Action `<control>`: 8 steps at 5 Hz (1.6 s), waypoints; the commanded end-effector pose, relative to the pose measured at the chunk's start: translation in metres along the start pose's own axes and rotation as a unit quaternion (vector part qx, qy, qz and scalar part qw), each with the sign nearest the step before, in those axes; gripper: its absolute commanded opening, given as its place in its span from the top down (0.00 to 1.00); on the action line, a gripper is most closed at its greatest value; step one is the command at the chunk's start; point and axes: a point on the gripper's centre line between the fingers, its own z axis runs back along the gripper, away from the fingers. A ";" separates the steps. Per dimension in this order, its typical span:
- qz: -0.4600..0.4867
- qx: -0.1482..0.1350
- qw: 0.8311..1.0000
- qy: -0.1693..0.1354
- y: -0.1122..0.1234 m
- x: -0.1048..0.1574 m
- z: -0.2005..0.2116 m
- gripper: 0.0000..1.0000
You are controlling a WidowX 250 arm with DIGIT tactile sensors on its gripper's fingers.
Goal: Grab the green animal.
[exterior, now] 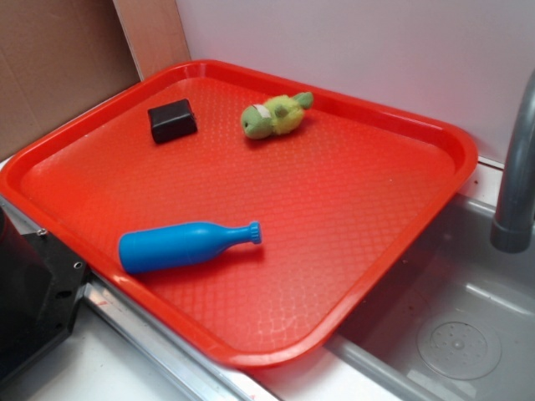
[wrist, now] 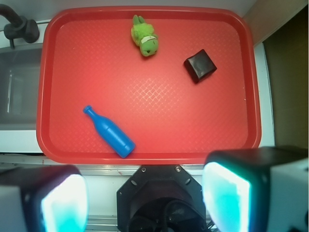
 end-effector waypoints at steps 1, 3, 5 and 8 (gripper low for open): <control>0.000 0.000 1.000 0.000 0.000 0.000 0.000 0.00; 0.011 0.005 0.998 -0.064 0.002 0.024 -0.021 0.00; 0.002 -0.015 0.994 -0.112 0.021 0.075 -0.070 0.00; -0.008 0.018 0.995 -0.101 0.033 0.143 -0.157 0.00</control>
